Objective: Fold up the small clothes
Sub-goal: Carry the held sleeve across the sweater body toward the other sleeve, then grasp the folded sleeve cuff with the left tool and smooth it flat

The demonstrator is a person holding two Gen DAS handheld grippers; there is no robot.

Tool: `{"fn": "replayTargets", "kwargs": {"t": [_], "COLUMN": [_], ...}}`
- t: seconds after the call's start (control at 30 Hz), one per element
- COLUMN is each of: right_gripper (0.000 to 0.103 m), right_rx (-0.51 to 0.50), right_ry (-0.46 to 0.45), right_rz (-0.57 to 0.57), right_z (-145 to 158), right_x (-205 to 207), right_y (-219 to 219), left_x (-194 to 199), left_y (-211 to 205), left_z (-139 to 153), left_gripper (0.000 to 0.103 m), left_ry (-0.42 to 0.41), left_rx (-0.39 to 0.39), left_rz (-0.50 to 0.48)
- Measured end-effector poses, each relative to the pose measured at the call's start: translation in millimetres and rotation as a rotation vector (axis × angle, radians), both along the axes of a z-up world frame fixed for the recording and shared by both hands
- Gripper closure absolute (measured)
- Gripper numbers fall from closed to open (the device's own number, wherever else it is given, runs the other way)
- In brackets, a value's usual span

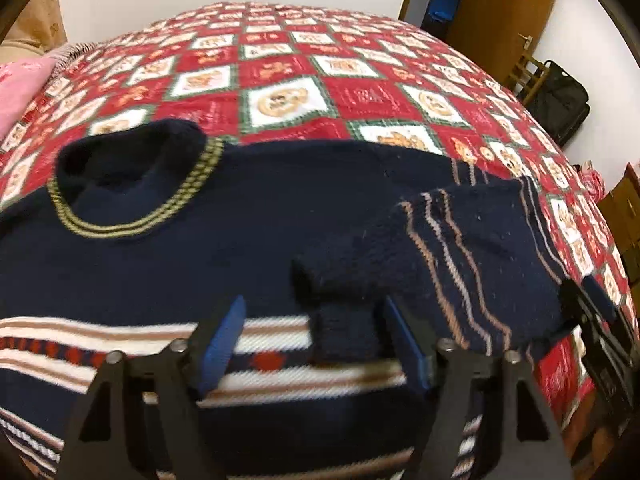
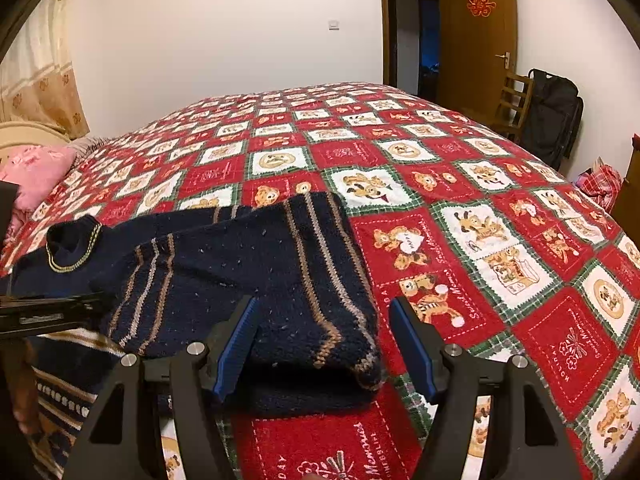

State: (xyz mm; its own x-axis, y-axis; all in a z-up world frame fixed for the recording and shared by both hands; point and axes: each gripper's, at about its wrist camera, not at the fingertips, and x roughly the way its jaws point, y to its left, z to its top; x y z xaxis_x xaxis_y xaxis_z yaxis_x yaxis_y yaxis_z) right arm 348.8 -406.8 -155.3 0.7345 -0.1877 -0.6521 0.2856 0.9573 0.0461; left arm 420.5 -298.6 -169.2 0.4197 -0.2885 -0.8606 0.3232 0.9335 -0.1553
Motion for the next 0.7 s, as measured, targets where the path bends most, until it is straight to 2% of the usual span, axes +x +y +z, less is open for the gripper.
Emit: {"fn": "replayTargets", "kwargs": {"t": [0.1,0.13,0.23,0.33,0.43,0.7], "right_gripper": [0.035,0.035,0.035,0.034,0.034,0.034], "right_rx": [0.007,0.002,-0.005,-0.004,-0.023,-0.049], "right_ry": [-0.008,-0.009,-0.016,-0.021,-0.036,-0.108], "right_rz": [0.007,0.011,0.016,0.017,0.021,0.014], "right_z": [0.2,0.3,1.0,1.1,3.3,15.2], "right_x": [-2.4,-2.4,-2.7,-3.7,-5.3,-14.3], "right_y": [1.0,2.5,4.8,5.9,9.5,11.2], "left_x": [1.1,0.7,-3.1,-2.7,-1.9,-14.4], "left_y": [-5.8,-7.1,-5.8,-9.1,-4.6,15.6], "left_z": [-2.2,-1.9,1.9,4.3,9.8,46.1], "left_gripper": [0.038,0.042,0.071,0.088,0.093,0.096], "left_ry": [0.000,0.000,0.014,0.004,0.006,-0.067], "left_rx": [-0.003,-0.005,-0.046,-0.016,-0.036,-0.059], "left_rz": [0.011,0.009,-0.019,-0.018,-0.014,-0.023]}}
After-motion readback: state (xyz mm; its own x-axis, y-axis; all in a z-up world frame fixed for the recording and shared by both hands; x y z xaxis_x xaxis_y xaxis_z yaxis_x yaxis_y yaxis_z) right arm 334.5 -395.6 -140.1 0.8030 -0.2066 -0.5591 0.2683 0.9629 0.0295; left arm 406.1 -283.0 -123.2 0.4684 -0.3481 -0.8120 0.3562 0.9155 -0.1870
